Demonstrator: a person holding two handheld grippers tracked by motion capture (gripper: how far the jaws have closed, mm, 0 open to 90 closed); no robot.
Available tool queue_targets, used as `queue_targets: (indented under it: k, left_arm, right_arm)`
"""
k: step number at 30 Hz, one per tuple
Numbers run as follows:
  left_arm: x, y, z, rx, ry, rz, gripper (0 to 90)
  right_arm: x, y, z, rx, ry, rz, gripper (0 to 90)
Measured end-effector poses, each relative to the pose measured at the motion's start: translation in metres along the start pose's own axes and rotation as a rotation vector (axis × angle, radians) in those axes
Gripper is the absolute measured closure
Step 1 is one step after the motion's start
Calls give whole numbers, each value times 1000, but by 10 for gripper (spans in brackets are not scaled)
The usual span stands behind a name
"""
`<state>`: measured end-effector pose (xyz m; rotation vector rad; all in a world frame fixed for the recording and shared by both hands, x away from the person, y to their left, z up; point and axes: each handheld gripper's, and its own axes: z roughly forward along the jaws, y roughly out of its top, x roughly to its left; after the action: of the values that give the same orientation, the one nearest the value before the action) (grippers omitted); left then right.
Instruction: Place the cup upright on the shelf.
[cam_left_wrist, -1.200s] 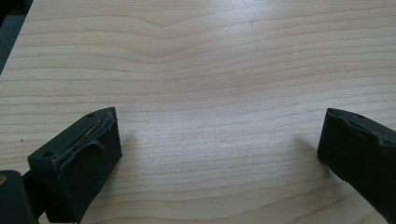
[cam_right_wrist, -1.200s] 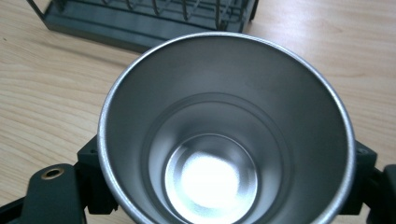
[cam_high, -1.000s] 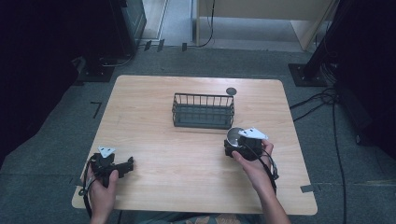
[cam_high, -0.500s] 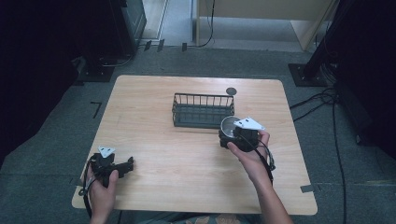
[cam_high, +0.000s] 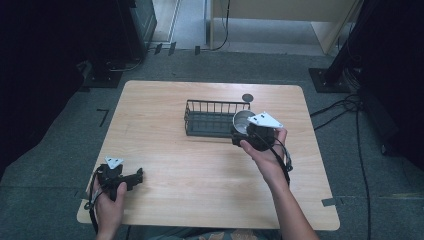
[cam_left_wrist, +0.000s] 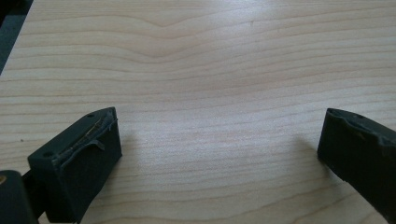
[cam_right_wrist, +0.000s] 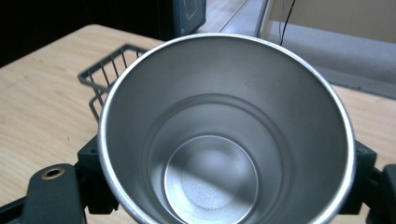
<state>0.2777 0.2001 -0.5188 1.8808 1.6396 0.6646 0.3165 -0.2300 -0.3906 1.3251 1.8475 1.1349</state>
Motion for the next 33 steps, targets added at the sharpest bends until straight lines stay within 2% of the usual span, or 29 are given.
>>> queue_targets:
  k: [8, 17, 26, 33]
  left_arm:
    - [0, 0, 0, 0, 0, 0, 0]
    - [0, 0, 0, 1, 0, 1, 0]
    - [0, 0, 0, 1, 0, 1, 0]
    - [0, 0, 0, 2, 0, 1, 0]
  right_arm:
    - [2, 22, 9, -32, 4, -12, 181]
    - [5, 37, 29, -29, -8, -29, 182]
    - [6, 44, 54, -12, -15, -38, 182]
    - [2, 44, 75, 23, -30, -31, 182]
